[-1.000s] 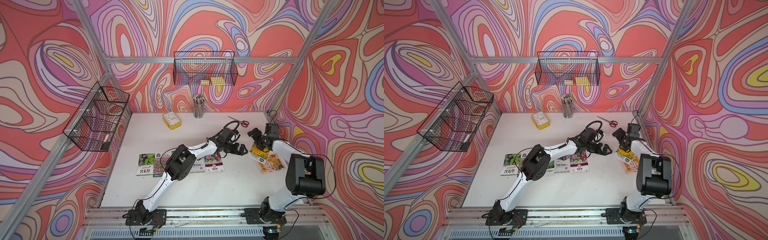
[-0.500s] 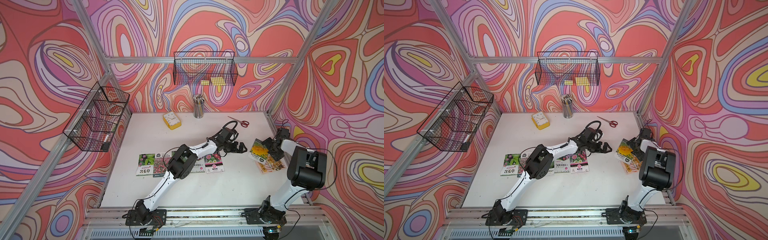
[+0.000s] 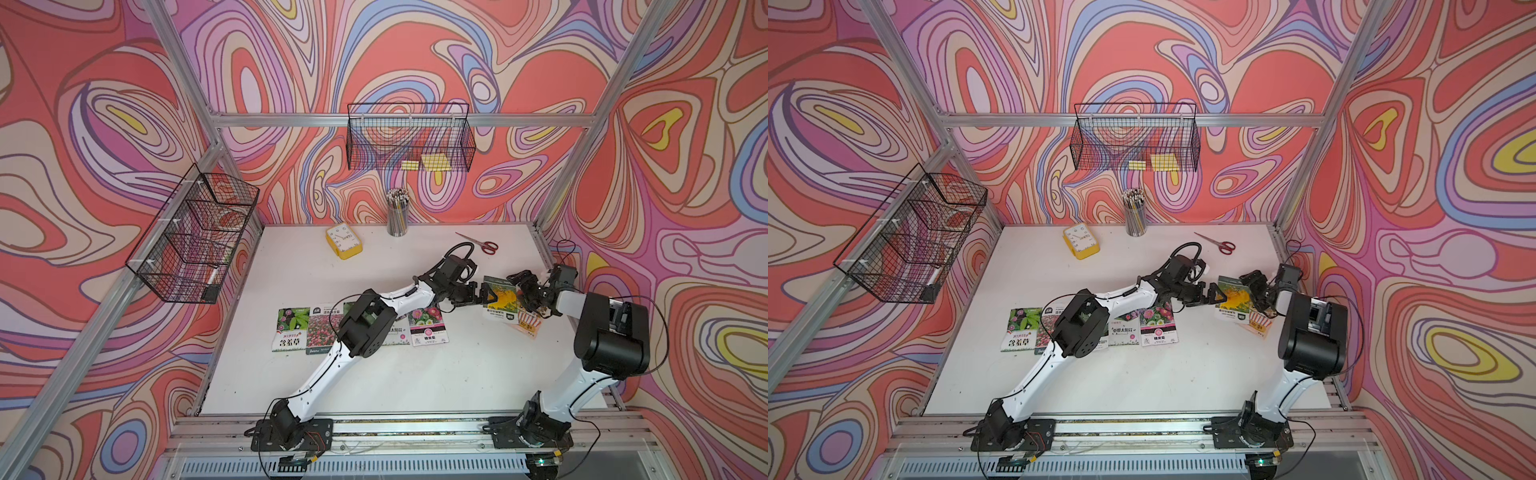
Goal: Arrange the seed packets in a row
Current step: Pick up the seed packet from the center of the board.
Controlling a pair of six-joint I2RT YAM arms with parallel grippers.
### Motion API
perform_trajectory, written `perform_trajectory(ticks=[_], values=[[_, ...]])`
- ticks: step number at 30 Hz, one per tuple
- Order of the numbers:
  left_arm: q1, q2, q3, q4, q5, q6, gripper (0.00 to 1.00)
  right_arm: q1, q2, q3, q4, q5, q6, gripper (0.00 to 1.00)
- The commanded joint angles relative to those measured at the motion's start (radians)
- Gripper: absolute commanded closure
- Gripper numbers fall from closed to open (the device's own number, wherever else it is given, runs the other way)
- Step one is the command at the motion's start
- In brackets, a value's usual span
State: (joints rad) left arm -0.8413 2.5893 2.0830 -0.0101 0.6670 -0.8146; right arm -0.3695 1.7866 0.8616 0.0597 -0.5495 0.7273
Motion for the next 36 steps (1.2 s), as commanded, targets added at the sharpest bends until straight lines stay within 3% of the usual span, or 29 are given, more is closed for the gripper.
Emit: perform_trajectory(ticks=[1, 7, 11, 16, 21, 25, 30, 36], values=[[0.005, 0.052, 0.009, -0.005, 0.023, -0.048, 0.01, 0.026, 0.049, -0.109, -0.040, -0.152, 0.078, 0.22], [0.004, 0.065, 0.015, 0.019, 0.038, -0.078, 0.05, 0.043, 0.010, -0.158, 0.010, -0.211, 0.092, 0.30], [0.005, 0.067, 0.014, 0.021, 0.042, -0.084, 0.07, 0.044, -0.009, -0.183, 0.038, -0.228, 0.103, 0.50], [0.008, 0.057, 0.005, 0.015, 0.037, -0.080, 0.07, 0.044, -0.073, -0.197, 0.026, -0.195, 0.089, 0.62], [0.027, 0.020, -0.012, -0.003, 0.061, -0.086, 0.08, 0.043, -0.130, -0.181, -0.025, -0.121, 0.046, 1.00], [0.041, -0.136, -0.168, 0.002, 0.059, -0.096, 0.08, 0.046, -0.182, -0.176, -0.023, -0.079, 0.044, 1.00], [0.040, -0.371, -0.460, 0.082, -0.019, -0.163, 0.01, 0.070, -0.308, -0.220, 0.122, -0.020, 0.145, 1.00], [0.032, -0.480, -0.799, 0.636, -0.089, -0.500, 0.01, 0.218, -0.472, -0.234, 0.172, 0.164, 0.200, 1.00]])
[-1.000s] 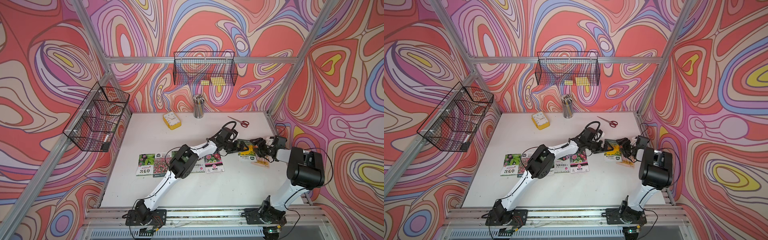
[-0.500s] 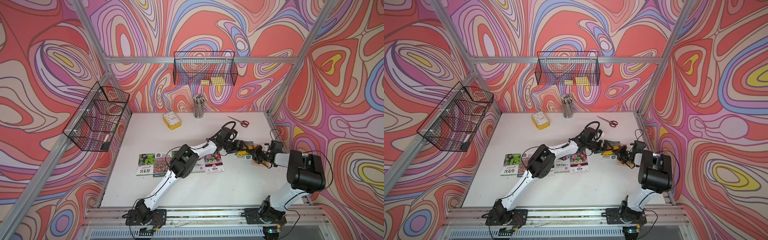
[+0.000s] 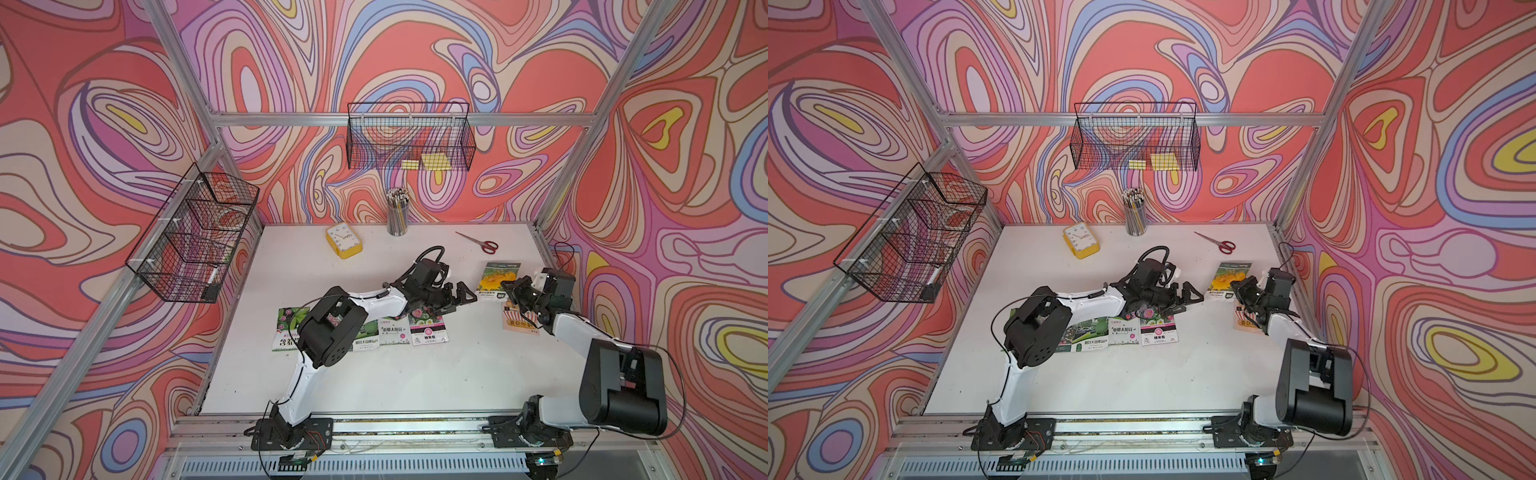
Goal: Arrange the seed packets in a row
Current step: Pick up the seed packet from the center of the board, then place the seed packet at the center of the board.
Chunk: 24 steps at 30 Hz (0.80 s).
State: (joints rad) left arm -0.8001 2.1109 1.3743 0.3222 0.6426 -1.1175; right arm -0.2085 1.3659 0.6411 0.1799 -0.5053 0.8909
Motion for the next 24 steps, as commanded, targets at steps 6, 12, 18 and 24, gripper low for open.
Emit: perform_trajectory(ticks=[6, 12, 18, 24], values=[[-0.051, 0.013, -0.174, 0.626, -0.196, -0.373, 0.03, 0.180, -0.157, -0.094, 0.140, 0.218, 0.063, 1.00], [-0.076, 0.015, -0.238, 0.804, -0.336, -0.412, 0.09, 0.220, -0.232, -0.143, 0.135, 0.252, 0.064, 1.00], [-0.099, 0.051, -0.183, 0.788, -0.334, -0.434, 0.38, 0.225, -0.310, -0.201, 0.151, 0.254, 0.092, 1.00], [-0.111, 0.093, -0.141, 0.802, -0.320, -0.473, 0.75, 0.225, -0.348, -0.228, 0.153, 0.239, 0.111, 1.00]])
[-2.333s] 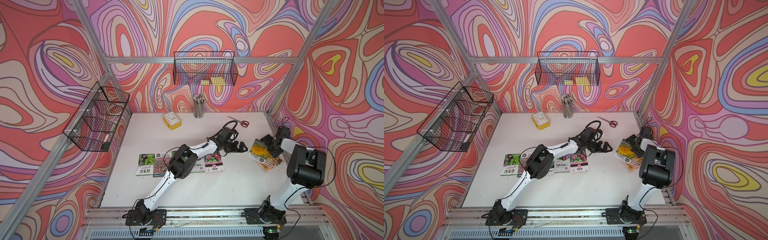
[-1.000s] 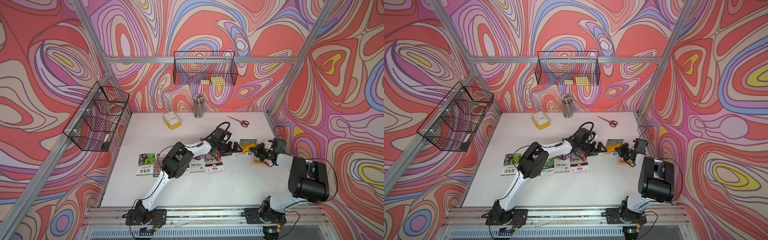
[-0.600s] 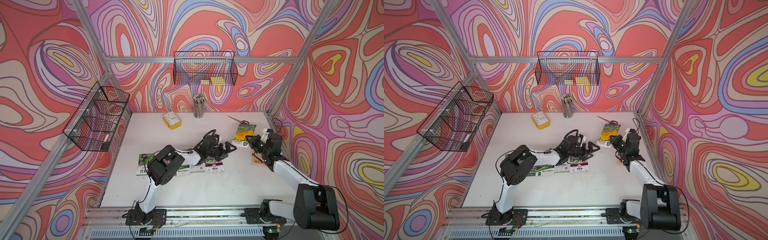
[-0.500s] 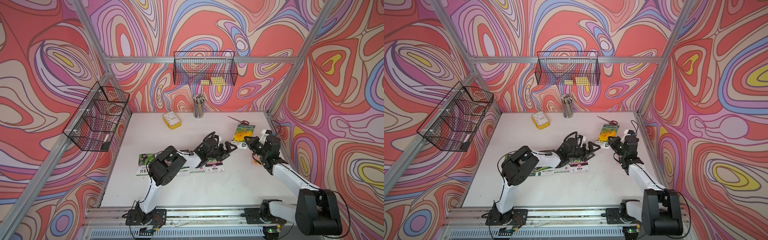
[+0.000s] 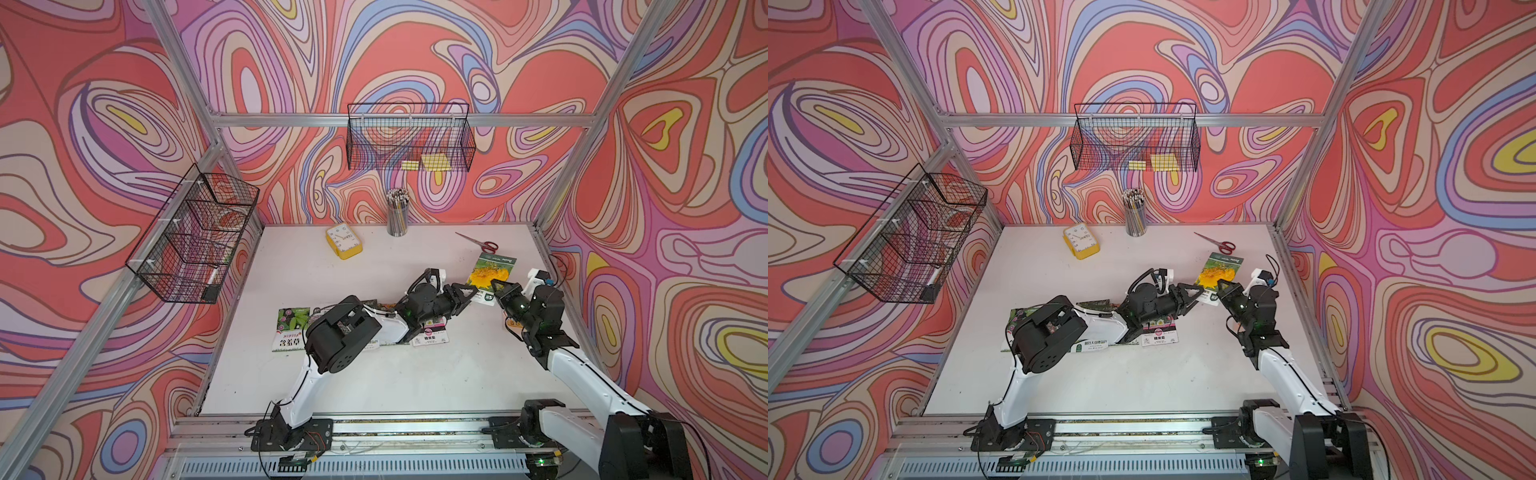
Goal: Arrange the seed packets in a row
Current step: Place the seed packet at the center of the board.
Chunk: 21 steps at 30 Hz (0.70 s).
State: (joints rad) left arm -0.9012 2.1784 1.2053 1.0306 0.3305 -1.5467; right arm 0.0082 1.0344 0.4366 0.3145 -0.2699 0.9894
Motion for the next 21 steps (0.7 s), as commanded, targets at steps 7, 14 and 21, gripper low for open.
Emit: perform_trajectory(ticks=[7, 14, 21], values=[[0.015, -0.033, -0.009, -0.049, 0.067, 0.046, 1.00, 0.008, -0.004, 0.037, -0.107, -0.042, -0.080, 0.57], [0.124, -0.189, 0.071, -0.943, 0.313, 0.695, 1.00, 0.007, 0.145, 0.394, -0.724, -0.022, -0.400, 0.21], [0.282, -0.276, 0.055, -1.248, 0.545, 1.041, 1.00, 0.004, 0.185, 0.374, -0.656, -0.198, -0.450, 0.18]])
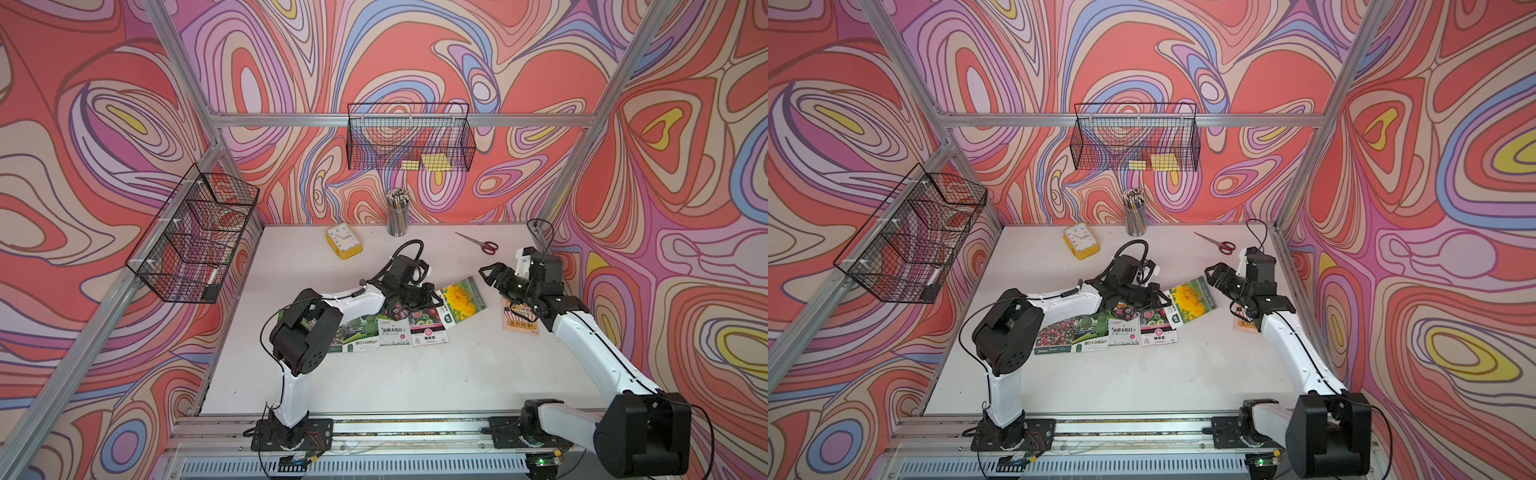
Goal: Arrange the seed packets in a row
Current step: Place the seed packet at the center of the board.
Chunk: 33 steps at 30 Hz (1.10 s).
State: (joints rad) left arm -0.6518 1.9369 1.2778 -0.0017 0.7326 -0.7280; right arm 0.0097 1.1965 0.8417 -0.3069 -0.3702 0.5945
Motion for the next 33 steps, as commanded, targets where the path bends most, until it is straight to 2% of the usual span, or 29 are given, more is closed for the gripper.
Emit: perform_trajectory(ticks=[1, 4, 6, 10, 14, 17, 20, 22, 25, 26, 28, 29, 30, 31, 32, 33], values=[[0.048, -0.052, -0.030, -0.210, 0.170, 0.234, 1.00, 0.002, 0.036, -0.040, -0.018, -0.119, -0.047, 0.18], [0.074, -0.090, -0.064, -0.166, 0.262, 0.256, 1.00, 0.003, 0.072, -0.064, 0.022, -0.184, -0.057, 0.18], [0.086, -0.101, -0.076, -0.110, 0.342, 0.238, 1.00, 0.002, 0.087, -0.086, 0.070, -0.242, -0.055, 0.18], [0.099, -0.101, -0.080, -0.037, 0.421, 0.187, 1.00, 0.003, 0.114, -0.121, 0.163, -0.337, -0.039, 0.18], [0.100, -0.120, -0.097, 0.016, 0.477, 0.162, 1.00, 0.002, 0.136, -0.148, 0.227, -0.356, -0.033, 0.18], [0.102, -0.134, -0.107, 0.038, 0.503, 0.157, 1.00, 0.003, 0.158, -0.181, 0.328, -0.428, 0.012, 0.19], [0.106, -0.132, -0.104, 0.027, 0.507, 0.159, 1.00, 0.003, 0.154, -0.212, 0.449, -0.516, 0.076, 0.25], [0.111, -0.121, -0.101, 0.031, 0.503, 0.150, 1.00, 0.002, 0.142, -0.218, 0.474, -0.539, 0.094, 0.35], [0.126, -0.102, -0.104, 0.073, 0.498, 0.105, 1.00, 0.003, 0.122, -0.219, 0.455, -0.533, 0.085, 0.61], [0.137, -0.094, -0.106, 0.093, 0.495, 0.081, 1.00, 0.003, 0.118, -0.220, 0.453, -0.531, 0.086, 0.71], [0.165, -0.080, -0.117, 0.145, 0.481, 0.017, 1.00, 0.003, 0.110, -0.221, 0.442, -0.520, 0.087, 1.00], [0.182, -0.075, -0.128, 0.187, 0.472, -0.026, 0.89, 0.003, 0.102, -0.223, 0.436, -0.509, 0.084, 1.00], [0.201, -0.075, -0.140, 0.210, 0.451, -0.066, 0.64, 0.003, 0.090, -0.226, 0.433, -0.496, 0.082, 1.00], [0.213, -0.078, -0.152, 0.212, 0.423, -0.085, 0.06, 0.002, 0.079, -0.228, 0.432, -0.481, 0.081, 1.00], [0.223, -0.091, -0.176, 0.231, 0.384, -0.114, 0.01, 0.002, 0.064, -0.231, 0.428, -0.453, 0.083, 1.00], [0.222, -0.108, -0.210, 0.275, 0.338, -0.159, 0.01, 0.003, 0.046, -0.235, 0.426, -0.409, 0.082, 1.00]])
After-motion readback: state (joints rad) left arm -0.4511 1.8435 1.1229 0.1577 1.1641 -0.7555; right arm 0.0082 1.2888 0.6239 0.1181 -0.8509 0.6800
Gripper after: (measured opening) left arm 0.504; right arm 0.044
